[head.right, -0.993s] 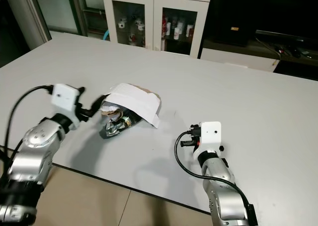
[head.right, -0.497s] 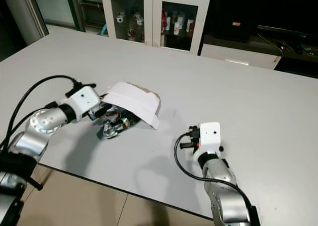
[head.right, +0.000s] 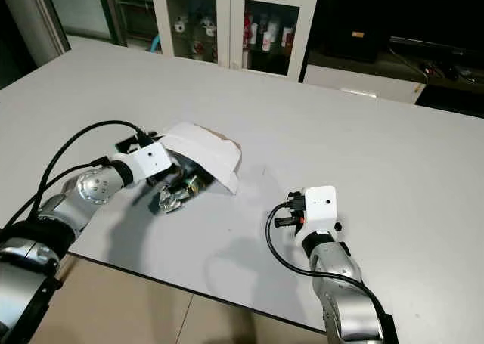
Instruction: Picking trash to rubbish bin
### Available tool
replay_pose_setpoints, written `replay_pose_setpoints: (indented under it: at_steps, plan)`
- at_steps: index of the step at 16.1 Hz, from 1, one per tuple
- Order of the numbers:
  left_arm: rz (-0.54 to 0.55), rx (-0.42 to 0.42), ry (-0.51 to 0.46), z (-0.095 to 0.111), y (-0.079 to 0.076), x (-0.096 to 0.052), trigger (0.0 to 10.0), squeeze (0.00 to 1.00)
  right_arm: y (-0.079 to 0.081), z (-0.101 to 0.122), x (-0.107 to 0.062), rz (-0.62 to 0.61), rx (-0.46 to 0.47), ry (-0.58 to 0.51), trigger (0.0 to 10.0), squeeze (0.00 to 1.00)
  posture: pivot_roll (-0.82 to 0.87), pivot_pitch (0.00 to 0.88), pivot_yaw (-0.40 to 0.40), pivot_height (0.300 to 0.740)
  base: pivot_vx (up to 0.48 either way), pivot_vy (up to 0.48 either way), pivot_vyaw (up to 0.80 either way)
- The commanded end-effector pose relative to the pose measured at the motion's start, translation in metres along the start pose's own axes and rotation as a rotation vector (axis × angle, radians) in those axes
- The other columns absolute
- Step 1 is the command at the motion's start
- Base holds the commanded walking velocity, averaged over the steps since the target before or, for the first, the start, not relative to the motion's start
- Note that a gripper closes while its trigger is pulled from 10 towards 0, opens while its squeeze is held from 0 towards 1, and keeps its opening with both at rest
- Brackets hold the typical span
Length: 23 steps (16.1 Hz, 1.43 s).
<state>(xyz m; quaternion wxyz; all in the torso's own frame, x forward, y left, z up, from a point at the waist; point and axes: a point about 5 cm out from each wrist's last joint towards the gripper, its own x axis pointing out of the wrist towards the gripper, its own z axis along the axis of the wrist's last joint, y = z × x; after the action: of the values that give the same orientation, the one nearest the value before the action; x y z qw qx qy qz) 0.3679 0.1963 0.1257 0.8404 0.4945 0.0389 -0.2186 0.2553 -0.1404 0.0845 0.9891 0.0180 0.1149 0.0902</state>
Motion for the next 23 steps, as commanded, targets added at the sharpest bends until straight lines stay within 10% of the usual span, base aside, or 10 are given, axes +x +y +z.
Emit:
replay_pose_setpoints:
  at_steps: [1,6,8,23]
  plan:
    - [0.028,0.034,-0.024,0.007,0.002,0.004,10.0,0.00,-0.001,0.003,-0.001,-0.002,-0.003,-0.005,10.0,0.00,-0.03,0.027,-0.047,0.740,0.000,0.000,0.00]
    - [0.013,0.019,-0.094,0.018,-0.011,0.011,10.0,0.00,0.000,0.003,-0.002,-0.004,-0.005,-0.003,10.0,0.00,-0.04,0.028,-0.045,0.740,0.000,0.000,0.00]
    - [0.000,0.013,-0.090,0.018,-0.015,0.011,0.0,0.00,0.000,0.003,-0.002,-0.003,-0.008,-0.003,10.0,0.00,-0.04,0.027,-0.044,0.740,0.000,0.000,0.00]
    - [0.038,0.018,-0.056,0.012,-0.013,0.010,0.0,0.00,0.002,0.001,-0.002,0.005,-0.015,-0.001,10.0,0.00,-0.04,0.014,-0.048,0.740,0.000,0.000,0.00]
